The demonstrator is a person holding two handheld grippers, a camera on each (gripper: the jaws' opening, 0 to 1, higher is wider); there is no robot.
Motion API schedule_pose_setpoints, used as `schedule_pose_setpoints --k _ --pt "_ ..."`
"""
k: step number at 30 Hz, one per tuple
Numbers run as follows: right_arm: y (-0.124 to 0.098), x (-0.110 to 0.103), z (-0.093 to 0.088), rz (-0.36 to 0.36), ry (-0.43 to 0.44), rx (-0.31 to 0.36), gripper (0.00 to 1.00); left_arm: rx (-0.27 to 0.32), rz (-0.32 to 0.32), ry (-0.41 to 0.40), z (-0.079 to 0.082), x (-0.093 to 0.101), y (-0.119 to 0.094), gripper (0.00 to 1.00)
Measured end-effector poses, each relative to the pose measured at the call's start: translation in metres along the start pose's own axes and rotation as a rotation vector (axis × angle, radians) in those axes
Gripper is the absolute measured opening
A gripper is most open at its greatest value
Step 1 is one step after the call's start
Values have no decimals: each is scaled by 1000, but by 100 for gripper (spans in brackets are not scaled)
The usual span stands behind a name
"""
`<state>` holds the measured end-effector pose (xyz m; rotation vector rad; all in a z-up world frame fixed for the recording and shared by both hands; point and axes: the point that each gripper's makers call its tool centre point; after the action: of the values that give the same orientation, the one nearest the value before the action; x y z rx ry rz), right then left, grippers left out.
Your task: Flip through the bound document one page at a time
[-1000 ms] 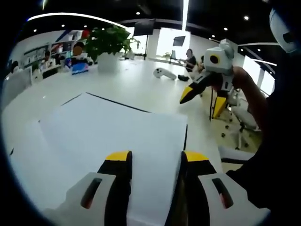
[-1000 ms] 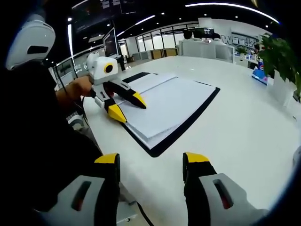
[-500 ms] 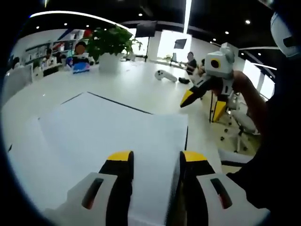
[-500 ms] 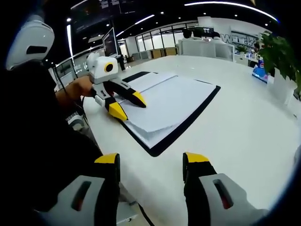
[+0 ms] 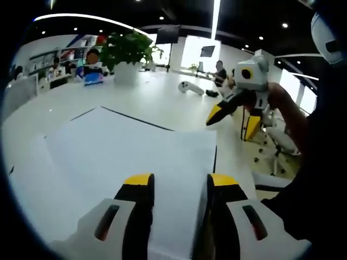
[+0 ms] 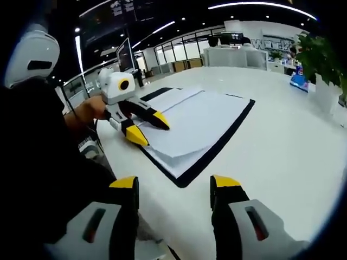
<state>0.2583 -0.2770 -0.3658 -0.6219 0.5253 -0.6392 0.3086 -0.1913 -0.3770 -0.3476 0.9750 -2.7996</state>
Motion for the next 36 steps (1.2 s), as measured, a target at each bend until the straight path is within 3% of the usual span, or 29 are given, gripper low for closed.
schedule_pose_setpoints --k 14,29,36 --pt "7 -11 -1 85 157 18 52 7 0 8 4 10 3 40" --pt "1 -9 13 107 359 154 50 20 4 25 2 5 2 40" --pt "3 -14 26 154 465 243 46 26 8 40 1 4 2 41"
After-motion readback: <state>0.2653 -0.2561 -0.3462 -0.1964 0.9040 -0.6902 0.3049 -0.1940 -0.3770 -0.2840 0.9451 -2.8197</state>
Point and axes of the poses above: the point that each gripper's makers call its tool centre point, and the gripper's own axes: y roughly forward along the fingers, x roughly to its right, z roughly out of its top, and after that the axes turned 12 degrees about -x, right-handed
